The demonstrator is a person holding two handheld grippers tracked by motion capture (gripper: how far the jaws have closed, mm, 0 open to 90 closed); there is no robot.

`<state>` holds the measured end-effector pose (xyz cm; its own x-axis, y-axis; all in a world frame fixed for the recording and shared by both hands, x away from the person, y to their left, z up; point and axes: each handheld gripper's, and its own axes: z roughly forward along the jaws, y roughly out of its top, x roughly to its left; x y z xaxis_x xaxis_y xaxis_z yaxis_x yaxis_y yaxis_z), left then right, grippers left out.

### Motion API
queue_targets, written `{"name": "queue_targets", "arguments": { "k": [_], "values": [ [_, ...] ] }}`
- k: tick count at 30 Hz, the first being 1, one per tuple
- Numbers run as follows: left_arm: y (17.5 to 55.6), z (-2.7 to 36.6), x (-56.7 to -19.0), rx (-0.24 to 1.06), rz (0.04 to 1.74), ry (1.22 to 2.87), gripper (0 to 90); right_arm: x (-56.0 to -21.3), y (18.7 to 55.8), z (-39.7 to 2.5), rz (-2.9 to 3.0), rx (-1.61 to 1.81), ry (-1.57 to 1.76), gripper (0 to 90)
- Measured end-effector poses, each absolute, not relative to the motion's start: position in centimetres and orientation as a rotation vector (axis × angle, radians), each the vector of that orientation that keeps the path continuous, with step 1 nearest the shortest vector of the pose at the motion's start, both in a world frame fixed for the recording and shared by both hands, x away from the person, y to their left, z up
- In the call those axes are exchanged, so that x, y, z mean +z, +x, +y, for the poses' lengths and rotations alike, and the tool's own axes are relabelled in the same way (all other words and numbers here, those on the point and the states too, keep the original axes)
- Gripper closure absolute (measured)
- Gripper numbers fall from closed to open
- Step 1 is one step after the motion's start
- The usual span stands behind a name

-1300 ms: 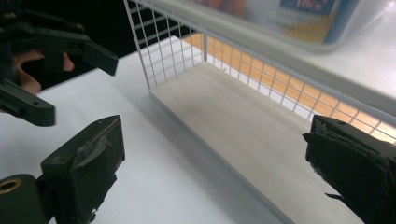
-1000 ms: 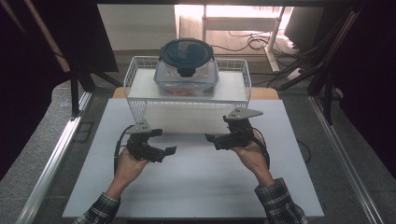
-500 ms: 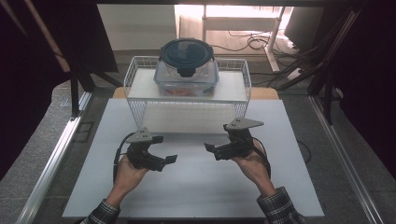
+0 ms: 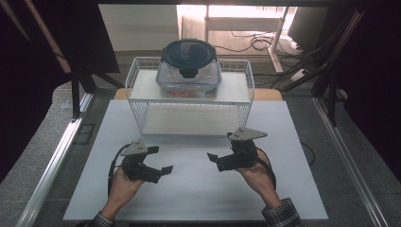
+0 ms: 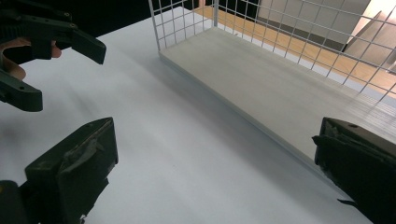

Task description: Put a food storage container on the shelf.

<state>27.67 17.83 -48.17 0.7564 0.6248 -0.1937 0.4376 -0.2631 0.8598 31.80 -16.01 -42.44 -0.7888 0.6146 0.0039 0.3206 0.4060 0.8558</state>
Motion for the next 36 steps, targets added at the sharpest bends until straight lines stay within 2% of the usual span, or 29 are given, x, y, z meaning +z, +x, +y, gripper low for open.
{"name": "queue_targets", "arguments": {
  "k": [18, 36],
  "values": [
    [25.0, 20.2, -49.0, 0.253, 0.85, 1.875, 4.2, -42.8, 29.1, -18.0, 2.325, 1.323, 0.82, 0.0],
    [22.9, 22.0, -50.0, 0.279, 0.899, 1.876, 4.5, -45.2, 27.2, -21.4, 2.28, 1.279, 0.931, 0.0]
  ]
}}
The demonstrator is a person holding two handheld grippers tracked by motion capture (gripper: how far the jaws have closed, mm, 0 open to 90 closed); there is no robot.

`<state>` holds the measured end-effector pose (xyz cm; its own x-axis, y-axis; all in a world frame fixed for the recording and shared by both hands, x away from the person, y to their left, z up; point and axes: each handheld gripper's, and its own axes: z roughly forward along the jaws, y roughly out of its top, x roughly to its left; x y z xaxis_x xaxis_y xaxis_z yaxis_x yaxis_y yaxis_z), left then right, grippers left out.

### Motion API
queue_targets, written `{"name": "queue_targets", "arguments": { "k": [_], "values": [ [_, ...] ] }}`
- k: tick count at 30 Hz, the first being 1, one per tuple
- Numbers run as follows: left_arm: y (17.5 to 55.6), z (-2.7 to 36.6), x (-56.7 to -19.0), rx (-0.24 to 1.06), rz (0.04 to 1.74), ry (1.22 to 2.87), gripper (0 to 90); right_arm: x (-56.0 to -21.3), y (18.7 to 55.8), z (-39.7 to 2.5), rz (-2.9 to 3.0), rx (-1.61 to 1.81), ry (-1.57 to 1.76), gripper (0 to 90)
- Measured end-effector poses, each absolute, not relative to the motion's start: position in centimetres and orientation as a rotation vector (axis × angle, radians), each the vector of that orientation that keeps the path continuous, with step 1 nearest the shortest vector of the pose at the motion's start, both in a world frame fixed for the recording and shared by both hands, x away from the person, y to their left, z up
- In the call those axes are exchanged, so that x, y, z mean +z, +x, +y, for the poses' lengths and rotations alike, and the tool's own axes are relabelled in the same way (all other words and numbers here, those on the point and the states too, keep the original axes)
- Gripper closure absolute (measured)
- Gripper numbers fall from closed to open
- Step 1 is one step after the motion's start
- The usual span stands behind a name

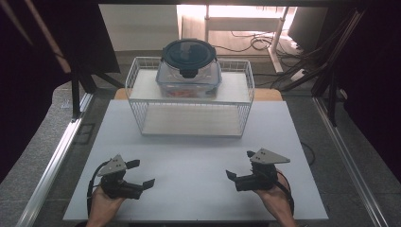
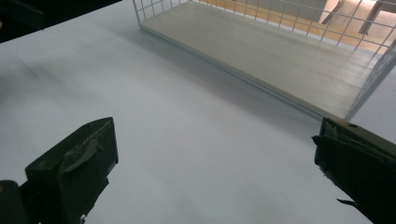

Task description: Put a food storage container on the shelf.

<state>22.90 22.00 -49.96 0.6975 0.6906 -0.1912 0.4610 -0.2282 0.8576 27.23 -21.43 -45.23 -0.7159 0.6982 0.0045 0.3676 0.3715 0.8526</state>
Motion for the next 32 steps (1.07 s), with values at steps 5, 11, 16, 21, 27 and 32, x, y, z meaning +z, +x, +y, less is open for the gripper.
{"name": "queue_targets", "arguments": {
  "k": [5, 11, 16, 21, 27, 32],
  "values": [
    [22.4, 22.0, -50.3, 0.283, 0.905, 1.896, 5.1, -45.9, 26.9, -22.3, 2.265, 1.261, 0.946, 0.0],
    [22.0, 21.5, -51.0, 0.284, 0.9, 1.936, 5.1, -46.7, 26.6, -23.3, 2.248, 1.234, 0.978, 0.0],
    [22.1, 21.2, -51.8, 0.277, 0.905, 1.957, 4.7, -47.7, 26.3, -23.5, 2.266, 1.191, 0.993, 0.0],
    [22.4, 21.3, -52.5, 0.26, 0.93, 1.979, 4.7, -48.7, 25.9, -23.5, 2.31, 1.146, 0.995, 0.0],
    [22.7, 21.5, -53.1, 0.237, 0.957, 1.993, 4.5, -49.7, 25.9, -23.6, 2.35, 1.083, 1.018, 0.0],
    [22.8, 21.5, -53.0, 0.241, 0.958, 1.991, 4.2, -49.9, 26.0, -23.5, 2.358, 1.048, 1.031, 0.0]
  ]
}}
